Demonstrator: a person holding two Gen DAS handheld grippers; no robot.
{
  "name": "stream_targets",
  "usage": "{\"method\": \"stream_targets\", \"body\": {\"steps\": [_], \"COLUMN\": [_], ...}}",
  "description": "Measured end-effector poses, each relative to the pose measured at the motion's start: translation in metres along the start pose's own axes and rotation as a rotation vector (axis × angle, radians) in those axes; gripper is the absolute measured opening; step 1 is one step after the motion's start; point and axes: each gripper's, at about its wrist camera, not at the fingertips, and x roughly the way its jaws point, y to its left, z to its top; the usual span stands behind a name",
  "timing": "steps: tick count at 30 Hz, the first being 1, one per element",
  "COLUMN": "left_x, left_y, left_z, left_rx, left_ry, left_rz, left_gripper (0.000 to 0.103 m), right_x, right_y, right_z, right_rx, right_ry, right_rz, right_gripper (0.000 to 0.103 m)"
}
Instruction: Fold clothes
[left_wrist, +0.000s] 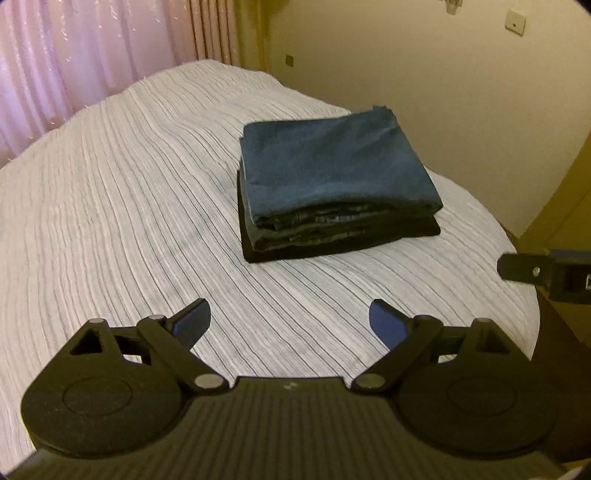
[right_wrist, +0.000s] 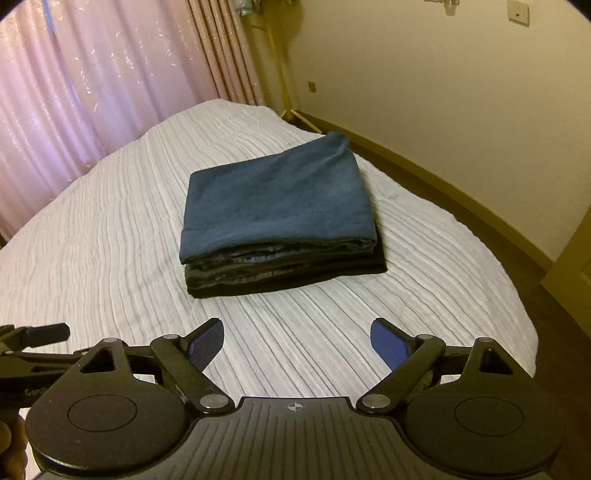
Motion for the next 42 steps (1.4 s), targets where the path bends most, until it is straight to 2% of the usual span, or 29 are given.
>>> {"method": "stream_targets", "body": {"steps": [4, 11, 20, 28, 42], "left_x": [-0.006, -0.004, 0.008, 0.014, 0.018], "left_y": [0.000, -0.014, -0.022, -0.024, -0.031], "left_z": [0.004, 0.015, 0.016, 0.018, 0.022], "left_rx": [-0.041, -0.054, -0.062, -0.065, -0.045], "left_ry": [-0.026, -0.056, 0.011, 0.016, 0.014], "left_rz": [0.018, 0.055, 0.072, 0.085, 0.089], "left_gripper": [0.091, 0.091, 0.091, 0.091, 0.091], "right_x": [-0.004, 0.007, 0.020, 0.024, 0.023], "right_y": [-0.001, -0.011, -0.022, -0.019, -0.018], "right_z": [0.004, 0.021, 0.030, 0.029, 0.031], "right_rx": [-0.009, -0.049, -0.048, -0.063, -0.059], "right_ry": [0.007, 0.018, 0.056, 0.091, 0.090], "right_rz": [0.001, 0.038, 0.046, 0.042, 0.042], "right_gripper": [0.089, 0.089, 0.089, 0.089, 0.089]}}
